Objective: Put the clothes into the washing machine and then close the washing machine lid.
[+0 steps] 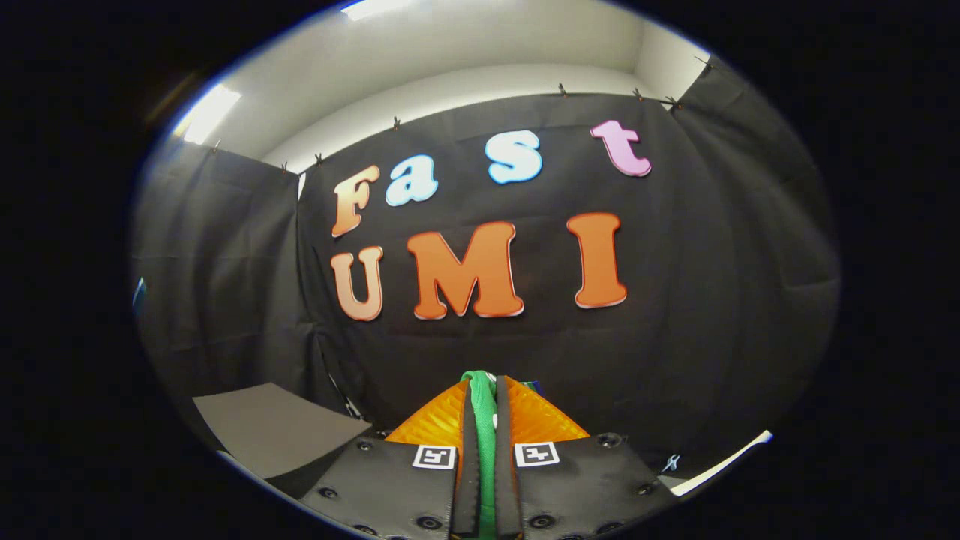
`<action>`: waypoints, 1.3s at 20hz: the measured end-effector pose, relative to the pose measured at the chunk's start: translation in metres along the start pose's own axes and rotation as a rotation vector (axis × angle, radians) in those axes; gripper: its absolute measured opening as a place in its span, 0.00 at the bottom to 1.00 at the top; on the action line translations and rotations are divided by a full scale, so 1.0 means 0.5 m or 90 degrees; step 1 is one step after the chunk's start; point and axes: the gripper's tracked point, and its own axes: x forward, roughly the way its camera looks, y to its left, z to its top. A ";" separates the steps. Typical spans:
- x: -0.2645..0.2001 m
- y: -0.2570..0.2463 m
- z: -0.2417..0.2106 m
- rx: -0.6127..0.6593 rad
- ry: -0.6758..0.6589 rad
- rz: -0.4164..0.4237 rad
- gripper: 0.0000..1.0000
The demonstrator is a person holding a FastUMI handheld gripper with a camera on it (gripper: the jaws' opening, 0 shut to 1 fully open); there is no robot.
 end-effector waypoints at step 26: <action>0.030 -0.045 -0.737 0.025 0.487 -0.100 0.16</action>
